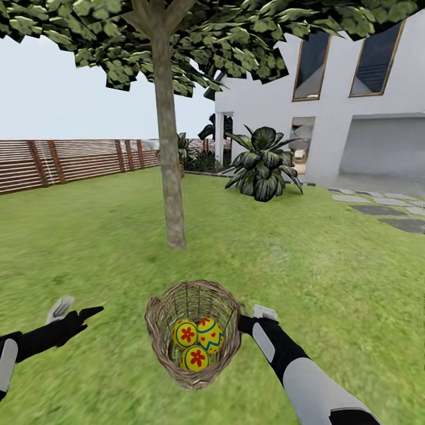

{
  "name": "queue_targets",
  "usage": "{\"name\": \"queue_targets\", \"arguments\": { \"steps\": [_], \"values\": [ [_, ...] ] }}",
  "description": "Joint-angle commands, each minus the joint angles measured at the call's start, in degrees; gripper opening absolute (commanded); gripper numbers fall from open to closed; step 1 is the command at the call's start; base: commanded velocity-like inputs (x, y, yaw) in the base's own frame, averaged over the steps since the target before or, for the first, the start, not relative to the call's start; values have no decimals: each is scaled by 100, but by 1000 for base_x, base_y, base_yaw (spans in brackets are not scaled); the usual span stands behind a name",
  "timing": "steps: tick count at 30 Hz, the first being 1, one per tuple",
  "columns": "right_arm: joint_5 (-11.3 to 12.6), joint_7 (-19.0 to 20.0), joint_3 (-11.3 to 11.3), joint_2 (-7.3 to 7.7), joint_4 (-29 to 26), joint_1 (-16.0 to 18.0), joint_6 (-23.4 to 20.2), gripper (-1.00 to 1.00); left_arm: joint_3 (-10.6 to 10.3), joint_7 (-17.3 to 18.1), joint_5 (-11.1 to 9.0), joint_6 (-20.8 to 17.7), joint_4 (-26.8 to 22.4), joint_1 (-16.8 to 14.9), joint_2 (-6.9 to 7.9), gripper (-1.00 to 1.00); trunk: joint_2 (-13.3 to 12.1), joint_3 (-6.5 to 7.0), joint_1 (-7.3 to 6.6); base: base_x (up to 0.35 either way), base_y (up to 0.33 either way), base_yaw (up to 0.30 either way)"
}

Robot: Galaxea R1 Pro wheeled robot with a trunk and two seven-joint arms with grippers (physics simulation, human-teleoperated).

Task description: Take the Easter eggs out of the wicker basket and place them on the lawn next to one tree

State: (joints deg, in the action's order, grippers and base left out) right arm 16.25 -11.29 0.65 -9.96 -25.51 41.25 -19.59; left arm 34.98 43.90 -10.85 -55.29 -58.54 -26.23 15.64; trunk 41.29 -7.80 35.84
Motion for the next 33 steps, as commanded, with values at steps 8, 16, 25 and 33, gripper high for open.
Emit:
{"name": "queue_targets", "arguments": {
  "steps": [8, 16, 25, 33],
  "values": [
    [54, -31, 14, -4, -16, 5, -18, -100, 9, 22, 4, -26, 1, -5, 0, 100, 8, 19, 4, 281, 105, -179],
    [54, -31, 14, -4, -16, 5, -18, -100, 9, 7, 4, -26, 1, -5, 0, 100, 8, 47, 4, 283, 4, -176],
    [54, -31, 14, -4, -16, 5, -18, -100, 9, -4, 4, -23, 1, -5, 0, 100, 8, 78, 4, 287, 0, -167],
    [54, -31, 14, -4, -16, 5, -18, -100, 9, -4, 4, -19, 1, -5, 0, 100, 8, 106, 4, 299, 0, -140]
  ]
}}
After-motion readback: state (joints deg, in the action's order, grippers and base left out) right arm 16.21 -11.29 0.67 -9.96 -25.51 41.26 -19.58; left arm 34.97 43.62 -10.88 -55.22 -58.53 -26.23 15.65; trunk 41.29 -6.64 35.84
